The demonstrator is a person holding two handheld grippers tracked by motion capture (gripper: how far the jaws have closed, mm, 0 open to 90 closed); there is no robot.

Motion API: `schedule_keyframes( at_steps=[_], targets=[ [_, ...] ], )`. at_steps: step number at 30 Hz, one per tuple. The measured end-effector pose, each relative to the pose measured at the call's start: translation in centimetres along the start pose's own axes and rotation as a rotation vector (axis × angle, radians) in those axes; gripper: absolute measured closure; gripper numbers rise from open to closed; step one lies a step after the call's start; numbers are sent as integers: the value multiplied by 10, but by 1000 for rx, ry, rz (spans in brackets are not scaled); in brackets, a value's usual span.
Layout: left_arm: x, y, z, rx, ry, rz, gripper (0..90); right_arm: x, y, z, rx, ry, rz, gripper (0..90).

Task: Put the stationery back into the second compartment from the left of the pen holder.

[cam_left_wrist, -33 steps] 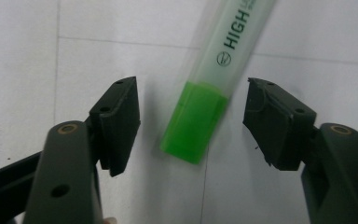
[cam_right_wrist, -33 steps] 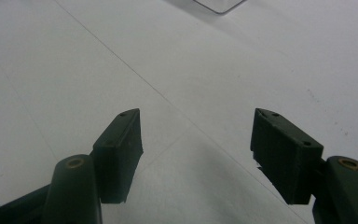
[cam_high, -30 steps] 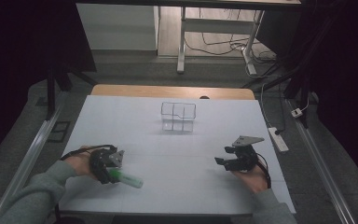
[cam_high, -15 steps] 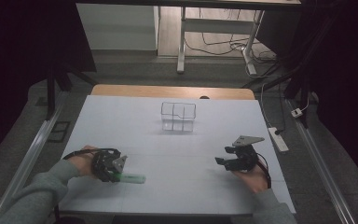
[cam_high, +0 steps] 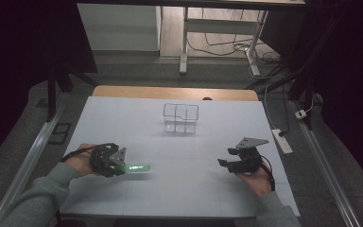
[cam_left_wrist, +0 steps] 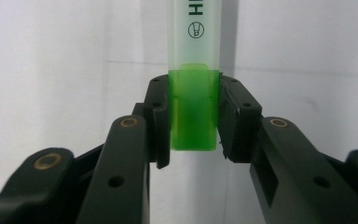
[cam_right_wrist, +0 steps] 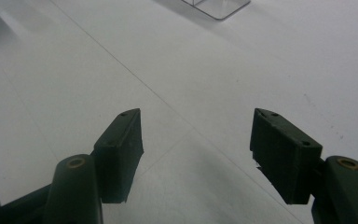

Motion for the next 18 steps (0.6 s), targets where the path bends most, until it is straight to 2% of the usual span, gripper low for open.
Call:
schedule_keyframes(
  at_steps=[2, 6, 8, 11, 15, 18],
  targets=[
    [3, 3, -2, -16, 17, -31, 668, 0, 1, 0, -5, 3, 0, 336],
    [7, 8, -3, -34, 51, -68, 667, 2, 2, -1, -12, 3, -3, 336],
    [8, 13, -2, -61, 62, -109, 667, 2, 3, -1, -11, 1, -9, 336],
    [11, 20, -2, -73, 81, -141, 667, 4, 4, -1, -18, 6, -10, 336],
    [13, 33, 0, -87, 102, -161, 667, 8, 8, -1, -33, 12, -23, 338],
    [14, 43, 1, -84, 100, -150, 667, 11, 11, -2, -36, 17, -34, 338]
  ],
)
Point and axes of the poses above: each handheld gripper's, and its own axes: z roughly forward along the jaws, y roughly out of its top, x roughly to its left, the point moved 10 cm from there along z, roughly forward along the jaws, and after that the axes turned 4 degrees about -x, right-handed, at the moved point
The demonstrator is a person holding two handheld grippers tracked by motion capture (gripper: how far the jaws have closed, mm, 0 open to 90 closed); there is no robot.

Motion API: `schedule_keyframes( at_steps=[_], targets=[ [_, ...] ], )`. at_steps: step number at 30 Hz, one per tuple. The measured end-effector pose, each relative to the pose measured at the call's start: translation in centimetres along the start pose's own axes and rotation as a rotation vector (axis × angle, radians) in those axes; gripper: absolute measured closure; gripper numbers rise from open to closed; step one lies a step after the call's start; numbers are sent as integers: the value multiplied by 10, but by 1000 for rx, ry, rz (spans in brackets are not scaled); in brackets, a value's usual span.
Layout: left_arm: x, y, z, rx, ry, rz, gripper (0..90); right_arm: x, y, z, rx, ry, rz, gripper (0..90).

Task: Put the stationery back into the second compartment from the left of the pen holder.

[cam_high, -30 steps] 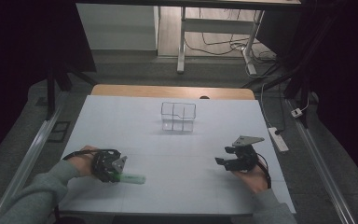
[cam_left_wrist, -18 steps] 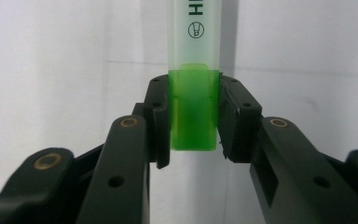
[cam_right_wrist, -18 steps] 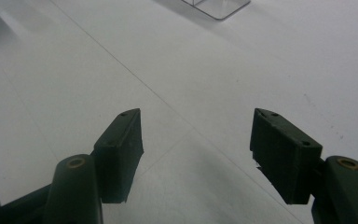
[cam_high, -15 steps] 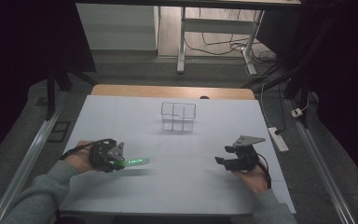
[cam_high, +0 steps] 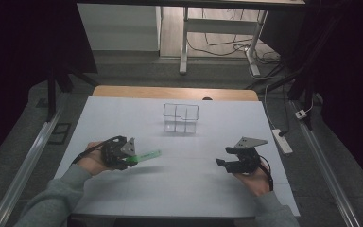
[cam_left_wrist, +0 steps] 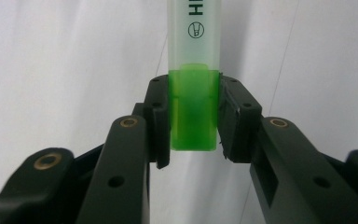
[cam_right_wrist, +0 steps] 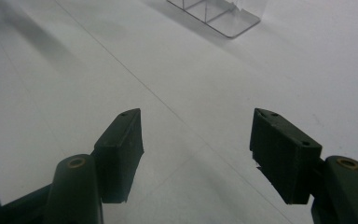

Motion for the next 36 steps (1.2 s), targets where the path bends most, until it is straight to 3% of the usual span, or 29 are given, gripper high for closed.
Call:
schedule_keyframes(
  at_steps=[5, 8, 12, 27, 36],
  targets=[
    [-1, 18, 3, -5, -3, 16, 667, 8, 5, 3, -2, 20, -10, 332],
    [-3, 27, 9, 25, -17, 52, 667, 14, 11, 5, -16, 33, -22, 333],
    [-4, 37, 17, 39, -32, 61, 667, 25, 20, 11, -23, 65, -41, 332],
    [-15, 68, 41, 70, -89, 105, 667, 57, 35, 40, 31, 153, -124, 297],
    [-20, 82, 52, 83, -130, 125, 666, 71, 39, 53, 71, 185, -198, 304]
  ],
)
Point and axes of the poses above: each handheld gripper's, and its own axes: z roughly forward along the jaws, y roughly out of its top, x roughly to its left, the point moved 10 cm from there along z, roughly forward along the jaws, and after that the axes turned 4 degrees about -x, right-handed, at the moved point
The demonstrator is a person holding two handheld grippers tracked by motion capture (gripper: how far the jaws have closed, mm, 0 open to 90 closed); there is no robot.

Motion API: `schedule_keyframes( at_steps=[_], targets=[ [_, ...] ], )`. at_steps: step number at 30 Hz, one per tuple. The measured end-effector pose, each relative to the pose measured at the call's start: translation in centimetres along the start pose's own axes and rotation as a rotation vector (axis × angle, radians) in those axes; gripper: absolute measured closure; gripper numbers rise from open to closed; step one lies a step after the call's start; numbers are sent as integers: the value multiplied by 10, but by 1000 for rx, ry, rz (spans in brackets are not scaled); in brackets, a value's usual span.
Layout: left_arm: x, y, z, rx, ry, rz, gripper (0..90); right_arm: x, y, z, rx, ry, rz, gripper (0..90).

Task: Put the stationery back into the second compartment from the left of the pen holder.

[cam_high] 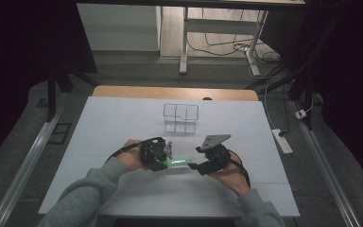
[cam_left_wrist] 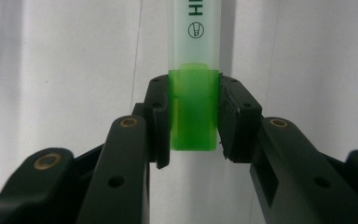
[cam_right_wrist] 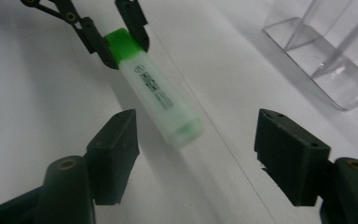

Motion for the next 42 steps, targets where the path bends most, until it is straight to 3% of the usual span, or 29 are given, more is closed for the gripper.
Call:
schedule_keyframes(
  at_steps=[5, 13, 19, 21, 26, 32, 37, 39, 42],
  targets=[
    [-1, 5, 5, 7, -29, 4, 666, 7, 0, 9, 45, 28, -55, 317],
    [-6, 14, 7, 5, -60, 27, 666, 15, -4, 22, 111, 65, -88, 348],
    [-9, 23, 1, -25, -86, 47, 666, 22, -11, 27, 169, 94, -144, 493],
    [-11, 24, 0, -11, -89, 63, 666, 24, -13, 27, 183, 103, -171, 539],
    [-14, 23, 2, 5, -102, 84, 665, 29, -17, 28, 219, 142, -188, 579],
    [-12, 23, -3, -30, -91, 95, 644, 34, -21, 30, 224, 164, -238, 637],
    [-8, 22, -5, -72, -63, 49, 577, 34, -18, 27, 198, 160, -231, 647],
    [-2, 21, -7, -110, -35, -24, 484, 32, -17, 26, 177, 158, -219, 647],
    [-1, 21, -12, -210, -27, -105, 430, 28, -15, 22, 152, 146, -195, 647]
  ],
)
Point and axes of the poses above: each handheld gripper's, and its own axes: z roughly forward along the jaws, y roughly out of its top, x roughly to its left, the point moved 10 cm from there along z, roughly forward along the jaws, and after that the axes turned 4 degrees about -x, right-handed, at the moved point
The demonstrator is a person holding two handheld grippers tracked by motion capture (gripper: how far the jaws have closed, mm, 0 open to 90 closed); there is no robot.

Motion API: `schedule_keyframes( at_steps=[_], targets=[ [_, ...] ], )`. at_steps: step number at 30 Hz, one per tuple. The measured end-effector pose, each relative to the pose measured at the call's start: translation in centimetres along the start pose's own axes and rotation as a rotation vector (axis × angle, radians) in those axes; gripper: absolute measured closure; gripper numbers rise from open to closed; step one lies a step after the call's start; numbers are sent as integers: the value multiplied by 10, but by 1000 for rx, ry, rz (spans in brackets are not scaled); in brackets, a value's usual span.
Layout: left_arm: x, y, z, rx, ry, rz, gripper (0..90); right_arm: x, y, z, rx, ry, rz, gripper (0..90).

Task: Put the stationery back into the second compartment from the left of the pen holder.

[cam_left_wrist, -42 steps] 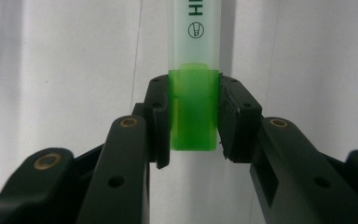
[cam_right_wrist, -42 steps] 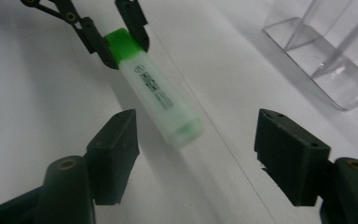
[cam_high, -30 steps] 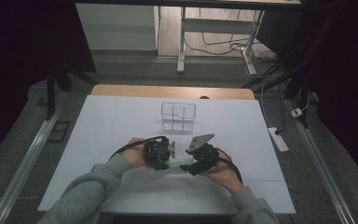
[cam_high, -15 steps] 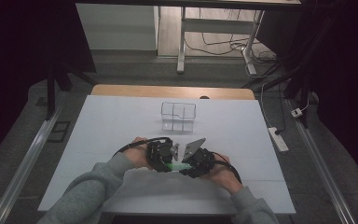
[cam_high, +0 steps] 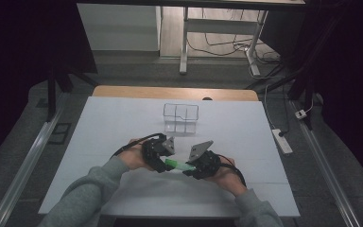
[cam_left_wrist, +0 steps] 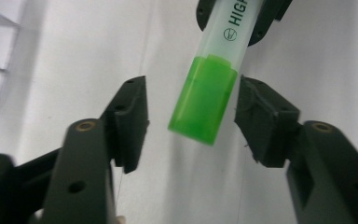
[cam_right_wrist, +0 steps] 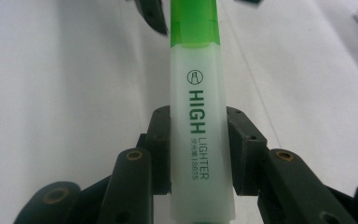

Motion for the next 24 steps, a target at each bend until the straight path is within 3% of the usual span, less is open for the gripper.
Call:
schedule_keyframes(
  at_steps=[6, 9, 12, 17, 24],
  targets=[
    [9, -14, -15, -140, 49, -127, 323, -7, 0, -7, -41, -27, 43, 647],
    [9, -22, -19, -228, 67, -201, 304, -8, 3, -9, -70, -30, 66, 647],
    [10, -28, -22, -285, 82, -251, 281, -11, 6, -13, -98, -45, 78, 647],
    [11, -28, -22, -363, 76, -302, 268, -15, 9, -18, -144, -62, 103, 647],
    [8, -17, -20, -442, 49, -314, 267, -18, 15, -24, -209, -70, 133, 647]
  ],
)
Point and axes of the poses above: each handheld gripper's, and its own axes: z roughly forward along the jaws, y roughly out of its top, x roughly to its left, the point moved 10 cm from there along z, roughly forward along the jaws, and after that the axes turned 4 degrees about -x, right-handed, at the moved point
